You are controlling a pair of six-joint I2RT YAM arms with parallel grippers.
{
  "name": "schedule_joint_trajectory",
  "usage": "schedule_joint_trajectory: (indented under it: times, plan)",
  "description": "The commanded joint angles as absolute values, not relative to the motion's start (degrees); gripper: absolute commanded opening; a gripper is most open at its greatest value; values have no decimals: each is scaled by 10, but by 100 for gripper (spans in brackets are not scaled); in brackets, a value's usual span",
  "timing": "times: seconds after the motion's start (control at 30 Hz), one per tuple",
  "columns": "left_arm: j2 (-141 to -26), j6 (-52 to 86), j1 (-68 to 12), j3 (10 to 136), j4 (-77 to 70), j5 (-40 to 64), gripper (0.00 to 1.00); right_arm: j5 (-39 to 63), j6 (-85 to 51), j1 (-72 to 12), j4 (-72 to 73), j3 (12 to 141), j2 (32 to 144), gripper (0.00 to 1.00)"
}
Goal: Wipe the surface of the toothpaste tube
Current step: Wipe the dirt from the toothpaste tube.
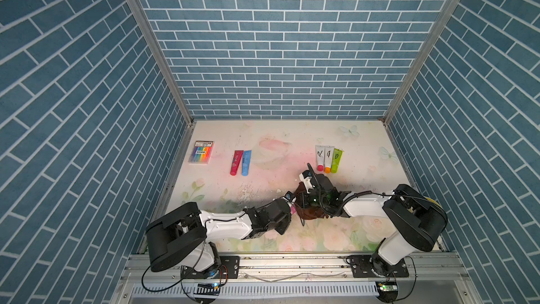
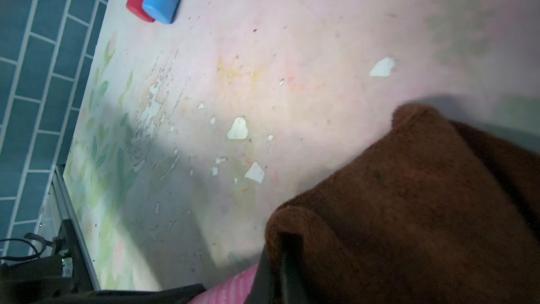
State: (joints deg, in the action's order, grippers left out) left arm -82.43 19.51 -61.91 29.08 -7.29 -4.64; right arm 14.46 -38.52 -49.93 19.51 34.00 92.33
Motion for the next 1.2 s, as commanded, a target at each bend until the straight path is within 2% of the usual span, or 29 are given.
schedule_joint_trajectory:
  times: [0.0,0.17,0.4,0.7,0.8,0.93,1.17]
  plan:
    - [-822,187,-620,285,-83,-54,9,224,-415,-557,98,294,948,0]
    - [-822,187,-619,286,-83,-56,9,191,-414,-553,80,286,949,0]
    - [-813,188,-621,281,-84,-61,8,132,-388,-429,32,279,980,0]
    - [-802,190,-622,277,-83,-62,7,54,-378,-357,-10,276,978,0]
    - [-795,191,-622,272,-85,-62,7,37,-377,-355,-16,270,956,0]
    - [-806,188,-622,276,-87,-61,7,118,-375,-373,28,253,913,0]
    - [-816,187,-623,282,-86,-60,7,160,-390,-500,22,269,852,0]
